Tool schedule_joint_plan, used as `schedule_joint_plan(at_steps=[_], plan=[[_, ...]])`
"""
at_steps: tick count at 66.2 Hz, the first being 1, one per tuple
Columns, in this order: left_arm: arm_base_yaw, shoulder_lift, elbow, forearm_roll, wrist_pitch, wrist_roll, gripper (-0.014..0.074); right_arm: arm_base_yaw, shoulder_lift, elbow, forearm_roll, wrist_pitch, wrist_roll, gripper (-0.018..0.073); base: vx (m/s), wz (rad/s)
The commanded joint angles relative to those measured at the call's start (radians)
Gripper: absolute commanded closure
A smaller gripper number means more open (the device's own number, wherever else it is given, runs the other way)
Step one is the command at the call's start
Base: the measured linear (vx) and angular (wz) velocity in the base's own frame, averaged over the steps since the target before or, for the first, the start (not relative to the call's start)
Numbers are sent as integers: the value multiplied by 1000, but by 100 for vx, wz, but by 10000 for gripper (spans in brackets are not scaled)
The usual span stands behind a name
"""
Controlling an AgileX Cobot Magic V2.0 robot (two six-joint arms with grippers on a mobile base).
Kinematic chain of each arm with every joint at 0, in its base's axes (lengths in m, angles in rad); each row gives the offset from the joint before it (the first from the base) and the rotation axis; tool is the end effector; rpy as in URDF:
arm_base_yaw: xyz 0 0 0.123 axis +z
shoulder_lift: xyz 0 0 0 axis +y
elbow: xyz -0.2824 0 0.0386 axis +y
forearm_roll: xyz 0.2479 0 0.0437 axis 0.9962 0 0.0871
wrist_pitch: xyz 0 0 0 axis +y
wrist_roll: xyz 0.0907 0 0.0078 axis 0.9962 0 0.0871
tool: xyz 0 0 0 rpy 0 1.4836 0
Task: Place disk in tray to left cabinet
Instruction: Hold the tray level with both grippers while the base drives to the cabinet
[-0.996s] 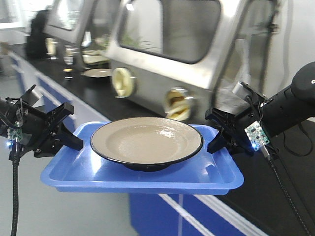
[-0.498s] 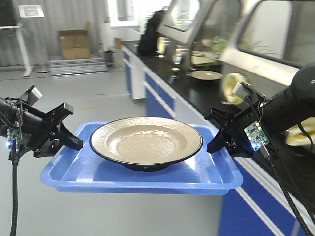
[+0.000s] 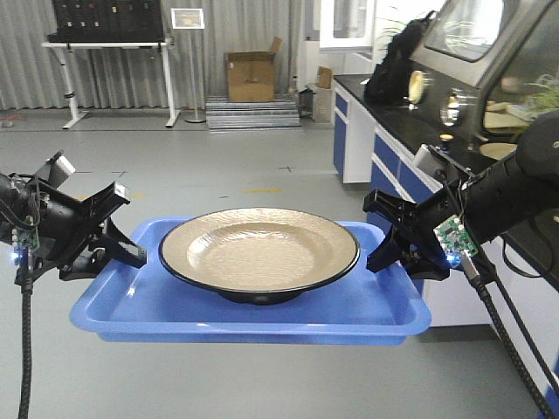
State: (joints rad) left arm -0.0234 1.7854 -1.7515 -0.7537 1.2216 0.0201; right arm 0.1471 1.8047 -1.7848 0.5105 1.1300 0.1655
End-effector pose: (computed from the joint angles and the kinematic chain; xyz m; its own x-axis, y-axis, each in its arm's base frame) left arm 0.3799 -0.0675 0.3653 -0.9290 -0.1977 -0.3129 0.0722 0.7322 -0.6772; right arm 0.3850 0.0977 0.3584 -0.9126 0.2180 -0.3460 -0.0102 0.8337 0.5521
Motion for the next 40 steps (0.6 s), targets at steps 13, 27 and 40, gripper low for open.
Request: schedule_joint_plan(at_steps=[13,27,40], plan=[[-30,-58,-38,-197,34,-12,597,23,-61,-38,162,-42,-6,564,32,19],[-30,-58,-38,-197,34,-12,597,23,-61,-38,162,-42,-6,564,39,11],[-30,-58,-38,-197,34,-12,597,23,-61,-38,162,-40,-6,564,46,7]])
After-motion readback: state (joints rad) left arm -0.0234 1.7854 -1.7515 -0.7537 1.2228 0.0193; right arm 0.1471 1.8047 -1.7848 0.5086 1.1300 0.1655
